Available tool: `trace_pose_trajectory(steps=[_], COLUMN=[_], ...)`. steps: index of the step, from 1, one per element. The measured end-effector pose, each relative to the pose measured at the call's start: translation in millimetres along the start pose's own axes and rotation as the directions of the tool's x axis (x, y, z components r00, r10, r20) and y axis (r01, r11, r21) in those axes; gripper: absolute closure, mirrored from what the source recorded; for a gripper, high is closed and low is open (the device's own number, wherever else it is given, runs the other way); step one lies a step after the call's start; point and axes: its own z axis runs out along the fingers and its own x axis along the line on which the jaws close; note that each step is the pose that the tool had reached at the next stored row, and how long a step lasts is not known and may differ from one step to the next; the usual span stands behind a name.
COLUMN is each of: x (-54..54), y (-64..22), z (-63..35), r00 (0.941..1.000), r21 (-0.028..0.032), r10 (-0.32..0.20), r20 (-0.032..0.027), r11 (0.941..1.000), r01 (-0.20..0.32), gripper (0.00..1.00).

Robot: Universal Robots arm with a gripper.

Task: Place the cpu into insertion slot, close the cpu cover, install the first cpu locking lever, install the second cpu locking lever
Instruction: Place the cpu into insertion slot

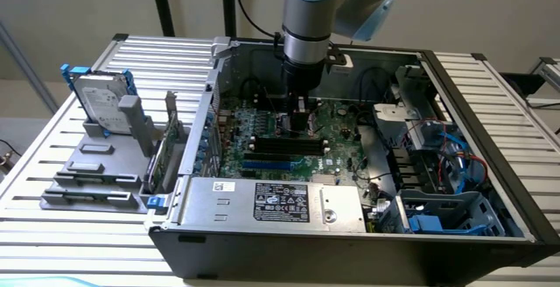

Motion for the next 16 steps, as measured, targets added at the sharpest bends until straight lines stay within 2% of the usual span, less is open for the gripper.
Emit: trace_pose_trajectory(steps=[9,16], x=[0.1,-0.1], y=[-0.1,-0.2], z=[-6.0,-15.1], r00=[1.0,0.9998], r21=[0.0006,0.0003], r10=[-0.003,-0.005], r20=[-0.0034,-0.019], r11=[1.0,1.0], r01=[0.003,0.005], gripper=[0.32,0.32])
